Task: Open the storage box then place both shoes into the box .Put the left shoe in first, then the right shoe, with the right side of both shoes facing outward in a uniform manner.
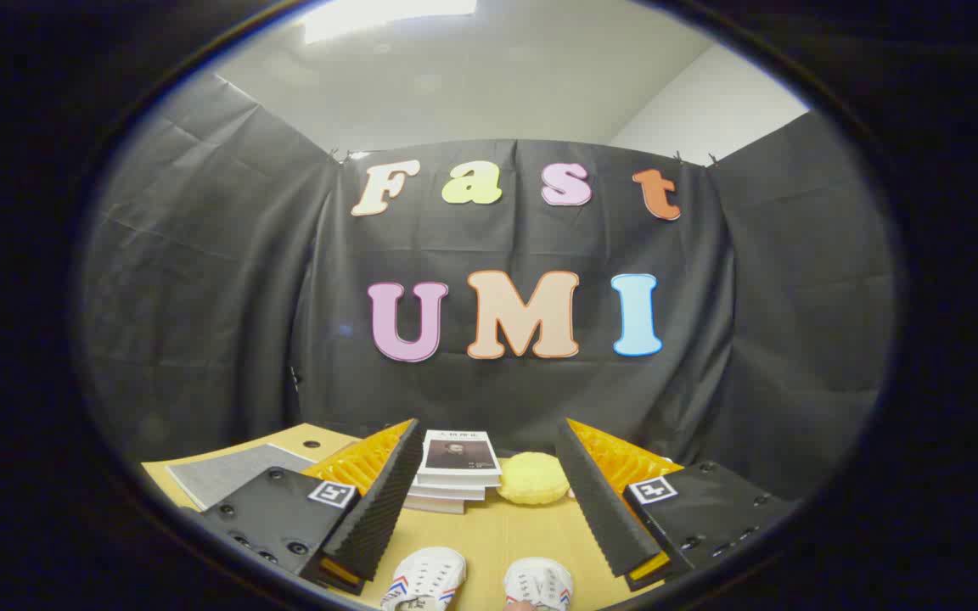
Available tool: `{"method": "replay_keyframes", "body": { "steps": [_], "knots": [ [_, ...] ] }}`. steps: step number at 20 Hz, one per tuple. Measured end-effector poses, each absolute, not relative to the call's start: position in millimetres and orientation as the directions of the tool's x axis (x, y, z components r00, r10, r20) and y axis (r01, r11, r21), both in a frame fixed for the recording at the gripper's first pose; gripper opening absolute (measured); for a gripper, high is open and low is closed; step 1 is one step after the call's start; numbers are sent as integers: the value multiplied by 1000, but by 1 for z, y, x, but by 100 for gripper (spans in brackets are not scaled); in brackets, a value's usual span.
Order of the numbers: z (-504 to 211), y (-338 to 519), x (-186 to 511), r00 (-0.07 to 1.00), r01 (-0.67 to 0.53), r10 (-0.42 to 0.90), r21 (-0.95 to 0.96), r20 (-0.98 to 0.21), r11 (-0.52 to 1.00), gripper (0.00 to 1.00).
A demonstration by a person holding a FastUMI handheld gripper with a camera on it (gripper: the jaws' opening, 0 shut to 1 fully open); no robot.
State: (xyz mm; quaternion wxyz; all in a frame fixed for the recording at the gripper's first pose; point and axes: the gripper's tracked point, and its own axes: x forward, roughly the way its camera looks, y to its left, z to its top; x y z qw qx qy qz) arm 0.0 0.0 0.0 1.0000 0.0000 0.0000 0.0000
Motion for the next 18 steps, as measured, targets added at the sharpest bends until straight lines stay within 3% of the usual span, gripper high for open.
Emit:
{"method": "replay_keyframes", "body": {
  "steps": [18],
  "knots": [
    [-7,-12,6,1000,20,-20,17,-12,1000,100]
  ]
}}
